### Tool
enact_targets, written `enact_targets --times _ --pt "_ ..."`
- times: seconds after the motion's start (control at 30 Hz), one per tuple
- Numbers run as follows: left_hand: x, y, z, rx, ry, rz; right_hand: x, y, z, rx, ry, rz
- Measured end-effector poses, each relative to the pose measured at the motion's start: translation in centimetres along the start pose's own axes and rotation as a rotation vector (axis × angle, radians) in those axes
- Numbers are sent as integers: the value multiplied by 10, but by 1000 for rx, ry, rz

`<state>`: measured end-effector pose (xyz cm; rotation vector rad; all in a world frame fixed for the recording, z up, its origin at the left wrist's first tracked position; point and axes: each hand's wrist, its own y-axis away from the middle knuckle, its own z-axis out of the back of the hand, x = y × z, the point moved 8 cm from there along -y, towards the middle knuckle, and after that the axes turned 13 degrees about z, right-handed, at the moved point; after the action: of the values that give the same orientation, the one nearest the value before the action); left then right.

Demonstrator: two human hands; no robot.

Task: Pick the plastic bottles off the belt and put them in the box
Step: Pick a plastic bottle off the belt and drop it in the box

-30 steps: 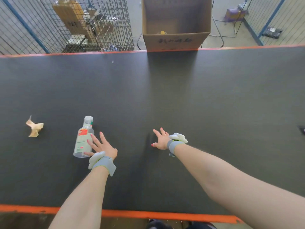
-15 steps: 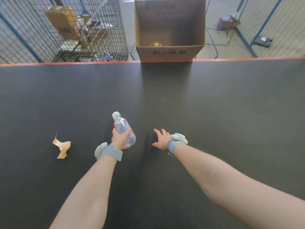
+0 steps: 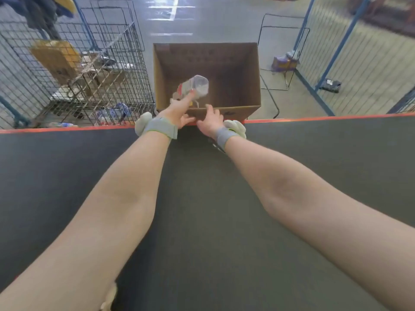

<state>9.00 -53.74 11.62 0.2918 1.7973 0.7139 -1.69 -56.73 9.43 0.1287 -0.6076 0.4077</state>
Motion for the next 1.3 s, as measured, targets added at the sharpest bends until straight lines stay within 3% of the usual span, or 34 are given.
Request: enact_targets --times 0.1,0.23,0.3,0.4,0.57,0.7,0.77,0.9,1.13,1.3 --pt "49 -12 28 -210 -231 96 -15 1 -6 35 60 -68" --pt "135 2 71 -317 -577 328 -41 46 -50 202 97 -169" --pt "158 31 82 -384 -687 306 -40 74 -65 251 123 -156" --pt "196 76 88 -364 -806 275 -30 128 -82 316 134 -115" --pt "291 144 113 -293 -1043 428 -37 256 -118 615 169 -177" --pt "355 190 126 -390 -1259 480 -67 364 -152 777 131 -300" --pt "382 206 131 -405 -1280 528 -92 399 -171 775 150 -372" --pt "417 229 131 -311 -1277 612 -123 427 -185 639 289 -303" --pt "415 248 122 -391 -1171 461 -77 423 -165 566 187 -81" --pt "424 264 138 -430 -1090 456 -66 444 -184 741 245 -93"
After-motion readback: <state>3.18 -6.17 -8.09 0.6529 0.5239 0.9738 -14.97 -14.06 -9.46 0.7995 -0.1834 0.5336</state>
